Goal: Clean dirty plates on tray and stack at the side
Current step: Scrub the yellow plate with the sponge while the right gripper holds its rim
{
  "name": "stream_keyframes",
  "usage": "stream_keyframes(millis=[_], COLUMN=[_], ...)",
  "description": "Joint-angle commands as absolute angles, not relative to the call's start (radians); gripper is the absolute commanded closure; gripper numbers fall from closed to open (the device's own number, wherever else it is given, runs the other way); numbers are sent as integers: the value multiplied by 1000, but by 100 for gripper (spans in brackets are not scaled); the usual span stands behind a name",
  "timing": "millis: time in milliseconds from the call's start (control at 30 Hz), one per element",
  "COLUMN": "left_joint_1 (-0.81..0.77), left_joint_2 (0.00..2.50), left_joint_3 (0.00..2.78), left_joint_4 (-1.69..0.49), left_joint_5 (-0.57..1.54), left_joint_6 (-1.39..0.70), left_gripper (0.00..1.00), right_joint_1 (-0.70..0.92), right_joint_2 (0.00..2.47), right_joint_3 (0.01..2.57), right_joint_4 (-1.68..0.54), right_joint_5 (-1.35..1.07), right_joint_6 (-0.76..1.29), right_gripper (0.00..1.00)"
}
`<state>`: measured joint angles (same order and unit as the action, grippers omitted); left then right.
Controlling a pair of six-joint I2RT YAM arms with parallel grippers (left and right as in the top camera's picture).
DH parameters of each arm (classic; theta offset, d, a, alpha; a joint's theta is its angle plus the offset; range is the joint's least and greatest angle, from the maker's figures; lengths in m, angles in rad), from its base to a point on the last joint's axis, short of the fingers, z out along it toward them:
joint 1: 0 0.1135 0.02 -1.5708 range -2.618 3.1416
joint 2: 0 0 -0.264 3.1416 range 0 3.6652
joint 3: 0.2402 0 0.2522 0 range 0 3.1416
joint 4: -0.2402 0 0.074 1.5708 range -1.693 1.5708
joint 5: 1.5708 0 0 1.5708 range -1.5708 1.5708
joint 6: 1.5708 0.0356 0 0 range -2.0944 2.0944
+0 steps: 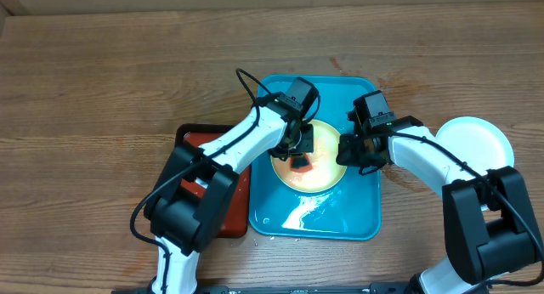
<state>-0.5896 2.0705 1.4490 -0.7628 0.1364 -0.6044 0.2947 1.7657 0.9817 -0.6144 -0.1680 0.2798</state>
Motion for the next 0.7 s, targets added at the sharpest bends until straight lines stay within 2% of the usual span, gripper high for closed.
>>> stream_keyframes(millis=[0,233,500,667], left_joint_1=[-544,-523,-549,-582], left_joint_2=[2093,2093,2136,2222], left_joint_3=[1439,1439,1439,1439], left_joint_4=[-819,-861,-569,-471], left_joint_5=[-22,-95,399,600], left_joint_6=[-627,-552,-508,-509], left_gripper=[96,96,96,96], right_joint_1=[302,302,302,302], right_joint_2=[1797,1797,1797,1797], right_joint_3=[968,968,968,968], right_joint_4=[-622,-620,-618,-618], right_joint_5=[-159,-159,-159,-158], right_joint_6=[260,260,259,257], right_gripper=[96,96,96,96])
